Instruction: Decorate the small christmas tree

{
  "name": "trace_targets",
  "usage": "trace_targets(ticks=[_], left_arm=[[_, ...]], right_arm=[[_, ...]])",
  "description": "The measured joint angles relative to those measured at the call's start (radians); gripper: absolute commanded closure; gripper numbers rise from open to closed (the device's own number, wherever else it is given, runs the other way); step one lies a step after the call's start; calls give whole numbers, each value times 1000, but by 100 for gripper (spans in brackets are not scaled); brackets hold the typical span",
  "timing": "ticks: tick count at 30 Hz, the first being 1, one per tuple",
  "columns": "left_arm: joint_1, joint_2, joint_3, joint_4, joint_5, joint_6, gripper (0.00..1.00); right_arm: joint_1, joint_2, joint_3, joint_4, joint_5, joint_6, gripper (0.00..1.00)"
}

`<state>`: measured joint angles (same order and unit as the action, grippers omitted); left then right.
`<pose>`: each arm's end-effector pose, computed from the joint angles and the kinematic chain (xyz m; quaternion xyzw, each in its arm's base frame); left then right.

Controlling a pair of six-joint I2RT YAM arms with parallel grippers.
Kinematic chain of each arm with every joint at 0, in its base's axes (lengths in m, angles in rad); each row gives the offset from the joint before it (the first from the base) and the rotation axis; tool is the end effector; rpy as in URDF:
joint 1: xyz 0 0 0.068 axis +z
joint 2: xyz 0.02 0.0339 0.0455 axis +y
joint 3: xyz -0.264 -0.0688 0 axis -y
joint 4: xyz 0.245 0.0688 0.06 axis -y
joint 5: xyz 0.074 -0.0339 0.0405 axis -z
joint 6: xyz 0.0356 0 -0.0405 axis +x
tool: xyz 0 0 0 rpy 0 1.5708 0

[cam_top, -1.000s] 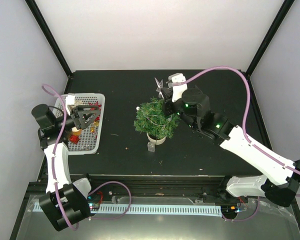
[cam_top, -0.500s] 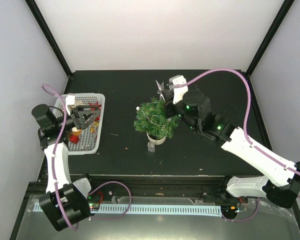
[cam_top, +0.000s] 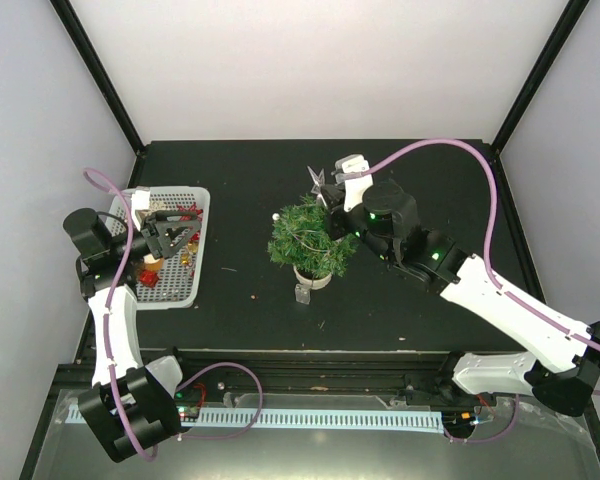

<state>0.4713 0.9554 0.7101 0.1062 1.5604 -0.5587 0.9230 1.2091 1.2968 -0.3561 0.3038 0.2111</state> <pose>0.1886 0.0561 0.3175 0.1376 0.6941 -0.5506 0.4428 0.1711 0.2085 0.4130 -0.1880 0.7689 0.2203 0.5700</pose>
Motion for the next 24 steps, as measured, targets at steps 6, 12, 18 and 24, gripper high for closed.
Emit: trace_targets(ticks=[6,12,18,24], left_arm=[[0,0,0,0,0,0,1],[0,0,0,0,0,0,1],[0,0,0,0,0,0,1],[0,0,0,0,0,0,1]], right_arm=[[0,0,-22,2,-16,8,99],[0,0,-42,2,-18,12,99],[0,0,-42,2,-19,12,99],[0,-2,-64,21,-20,19,99]])
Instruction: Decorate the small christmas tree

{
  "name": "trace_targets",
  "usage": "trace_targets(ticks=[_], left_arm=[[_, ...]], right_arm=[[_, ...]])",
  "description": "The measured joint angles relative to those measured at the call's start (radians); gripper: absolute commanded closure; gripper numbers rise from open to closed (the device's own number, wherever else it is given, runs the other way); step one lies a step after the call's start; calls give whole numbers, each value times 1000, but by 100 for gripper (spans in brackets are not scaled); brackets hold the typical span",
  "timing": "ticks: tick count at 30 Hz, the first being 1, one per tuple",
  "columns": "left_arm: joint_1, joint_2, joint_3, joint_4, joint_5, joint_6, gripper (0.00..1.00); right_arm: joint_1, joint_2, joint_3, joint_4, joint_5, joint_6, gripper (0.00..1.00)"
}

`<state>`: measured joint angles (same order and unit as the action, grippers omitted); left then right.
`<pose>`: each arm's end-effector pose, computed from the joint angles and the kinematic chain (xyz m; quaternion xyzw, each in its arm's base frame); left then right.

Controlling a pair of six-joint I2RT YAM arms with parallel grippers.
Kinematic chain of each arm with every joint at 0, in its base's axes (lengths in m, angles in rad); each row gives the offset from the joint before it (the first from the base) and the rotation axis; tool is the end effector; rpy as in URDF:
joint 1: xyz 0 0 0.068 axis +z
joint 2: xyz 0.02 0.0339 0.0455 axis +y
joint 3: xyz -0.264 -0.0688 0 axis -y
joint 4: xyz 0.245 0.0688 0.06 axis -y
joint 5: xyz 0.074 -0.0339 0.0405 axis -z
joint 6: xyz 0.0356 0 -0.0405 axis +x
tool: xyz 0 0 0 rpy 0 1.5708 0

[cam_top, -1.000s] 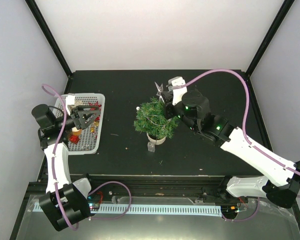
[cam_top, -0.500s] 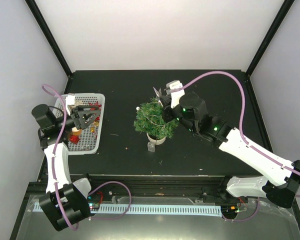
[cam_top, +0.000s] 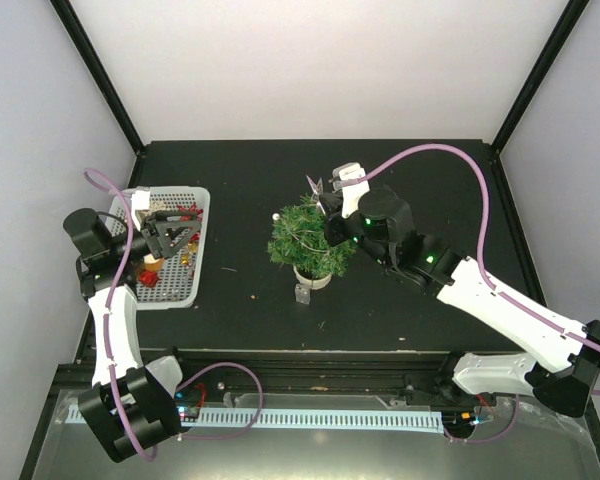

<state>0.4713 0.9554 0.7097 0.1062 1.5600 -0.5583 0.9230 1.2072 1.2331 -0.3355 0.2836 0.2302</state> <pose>0.1886 0.0561 0.3173 0.1375 0.6942 -0.5505 0.4429 0.1724 0.2113 0.3936 -0.1931 0.7804 0.2225 0.5516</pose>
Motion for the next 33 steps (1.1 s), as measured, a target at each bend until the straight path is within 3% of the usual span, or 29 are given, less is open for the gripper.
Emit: trace_targets(ticks=[10,17,29,31,33], left_arm=[[0,0,0,0,0,0,1],[0,0,0,0,0,0,1],[0,0,0,0,0,0,1],[0,0,0,0,0,0,1],[0,0,0,0,0,0,1]], right_arm=[[0,-10,-18,22,-7,11,99],[0,-10,-18,14,-6,8,85],[0,-10,-18,-22,-6,-7,47],[0,-10,-18,-27,-6,-8,29],[0,-10,-17,-32,-6,-10,20]])
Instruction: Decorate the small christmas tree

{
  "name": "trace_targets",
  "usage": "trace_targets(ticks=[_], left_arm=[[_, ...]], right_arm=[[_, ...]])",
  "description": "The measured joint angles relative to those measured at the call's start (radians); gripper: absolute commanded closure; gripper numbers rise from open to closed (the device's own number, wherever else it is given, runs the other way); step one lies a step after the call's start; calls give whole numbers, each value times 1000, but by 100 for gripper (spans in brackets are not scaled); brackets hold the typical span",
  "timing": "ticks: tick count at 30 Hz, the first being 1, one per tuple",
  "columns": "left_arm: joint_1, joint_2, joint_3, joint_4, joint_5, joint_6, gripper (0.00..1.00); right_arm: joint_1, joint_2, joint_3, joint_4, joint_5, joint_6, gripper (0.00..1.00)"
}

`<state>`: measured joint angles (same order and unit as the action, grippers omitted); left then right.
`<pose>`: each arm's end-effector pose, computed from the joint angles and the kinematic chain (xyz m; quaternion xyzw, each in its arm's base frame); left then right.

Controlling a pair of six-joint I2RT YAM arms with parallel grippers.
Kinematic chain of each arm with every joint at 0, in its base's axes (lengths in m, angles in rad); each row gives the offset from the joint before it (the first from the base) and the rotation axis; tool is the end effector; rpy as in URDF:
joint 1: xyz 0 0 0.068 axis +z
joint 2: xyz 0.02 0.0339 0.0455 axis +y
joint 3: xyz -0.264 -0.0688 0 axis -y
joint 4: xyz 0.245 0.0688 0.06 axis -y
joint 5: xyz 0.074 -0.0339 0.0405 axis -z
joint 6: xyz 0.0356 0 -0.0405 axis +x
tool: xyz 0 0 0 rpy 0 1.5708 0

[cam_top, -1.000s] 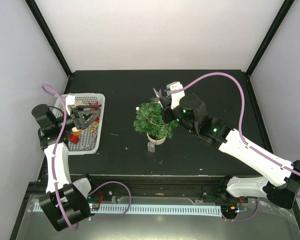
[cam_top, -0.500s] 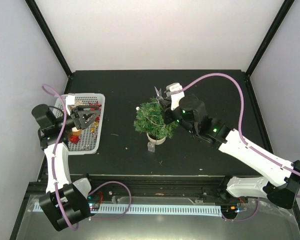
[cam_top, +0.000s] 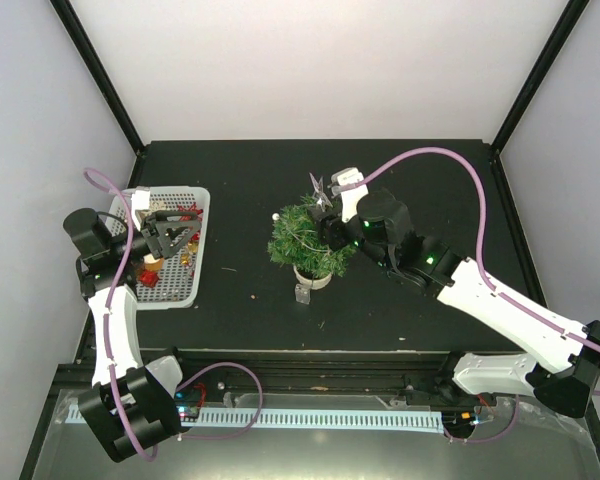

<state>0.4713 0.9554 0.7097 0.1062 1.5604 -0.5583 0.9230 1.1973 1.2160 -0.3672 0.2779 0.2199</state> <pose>0.1886 0.0561 0.3173 0.1376 0.6941 -0.5506 0.4428 0.1703 0.2088 0.3869 -0.2047 0.7889 0.2119 0.5393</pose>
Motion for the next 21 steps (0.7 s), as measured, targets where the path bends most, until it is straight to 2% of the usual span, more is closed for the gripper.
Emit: trace_targets(ticks=[2,4,9,13,21], left_arm=[[0,0,0,0,0,0,1],[0,1,0,0,0,0,1],[0,31,0,47,0,-21,1],[0,95,0,89,0,-50,1],[0,249,7,265,0,-153,1]], right_arm=[[0,-1,0,-4,0,3,9],[0,-5,0,-15,2,1,6],[0,-53,-3,-42,1,13,6],[0,-159,-51,-47,1,26,6],[0,-287,-163,-113,3,76,6]])
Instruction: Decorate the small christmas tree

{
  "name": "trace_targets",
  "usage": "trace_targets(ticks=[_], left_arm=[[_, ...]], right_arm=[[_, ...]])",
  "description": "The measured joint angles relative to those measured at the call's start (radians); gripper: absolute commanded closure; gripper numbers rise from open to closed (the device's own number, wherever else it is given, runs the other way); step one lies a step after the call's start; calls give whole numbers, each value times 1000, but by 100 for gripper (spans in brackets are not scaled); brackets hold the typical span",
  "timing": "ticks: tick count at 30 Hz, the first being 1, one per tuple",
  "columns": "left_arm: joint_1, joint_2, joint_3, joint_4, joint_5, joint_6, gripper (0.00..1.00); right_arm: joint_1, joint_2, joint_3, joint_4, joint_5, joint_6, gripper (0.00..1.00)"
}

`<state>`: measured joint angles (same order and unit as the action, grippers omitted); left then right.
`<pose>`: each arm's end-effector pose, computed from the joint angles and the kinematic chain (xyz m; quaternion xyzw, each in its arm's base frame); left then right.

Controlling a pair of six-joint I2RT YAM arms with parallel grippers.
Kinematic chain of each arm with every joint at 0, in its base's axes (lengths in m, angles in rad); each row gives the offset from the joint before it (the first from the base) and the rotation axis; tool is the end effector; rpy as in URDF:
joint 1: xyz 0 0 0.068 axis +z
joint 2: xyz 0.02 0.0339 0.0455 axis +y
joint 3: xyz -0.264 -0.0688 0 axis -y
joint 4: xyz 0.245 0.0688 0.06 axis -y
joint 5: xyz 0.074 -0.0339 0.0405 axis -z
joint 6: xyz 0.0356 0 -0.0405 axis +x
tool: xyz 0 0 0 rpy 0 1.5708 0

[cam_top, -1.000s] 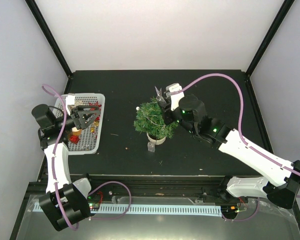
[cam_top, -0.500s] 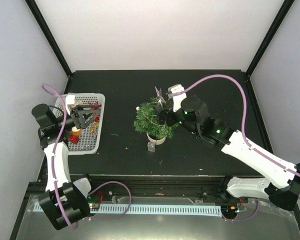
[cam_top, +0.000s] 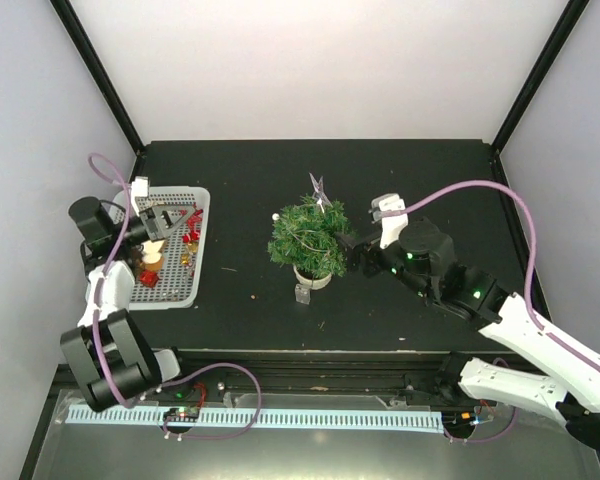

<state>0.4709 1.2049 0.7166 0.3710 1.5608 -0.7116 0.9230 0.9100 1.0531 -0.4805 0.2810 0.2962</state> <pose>0.2335 0.0789 0.2894 0.0921 0.7015 -0.5787 0.4056 0.1249 0.1488 0.3804 -0.1720 0.7934 0.2342 0.5349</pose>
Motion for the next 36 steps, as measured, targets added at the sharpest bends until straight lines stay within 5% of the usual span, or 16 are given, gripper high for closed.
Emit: trace_targets(ticks=[2,4,7,11,22,31,36], left_arm=[[0,54,24,-19,0,21,1],[-6,106,110,-214,-25,189,1],[-106,239,449,-716,-261,622,1],[-248,185,493,-889,-465,837,1],[-270,131,459,-1028,-1009,1090,1],[-46,177,444,-1140,-1072,1331,22],[-23,314,470,-1234,-1061,1449,40]], right_arm=[[0,0,-38,-14,0,15,6],[0,1,-72,-28,-2,26,6],[0,7,-101,-37,-3,38,6],[0,18,-104,-32,-3,45,6],[0,73,-192,43,15,107,11],[-1,87,-278,115,31,182,12],[-1,98,-279,149,32,181,12]])
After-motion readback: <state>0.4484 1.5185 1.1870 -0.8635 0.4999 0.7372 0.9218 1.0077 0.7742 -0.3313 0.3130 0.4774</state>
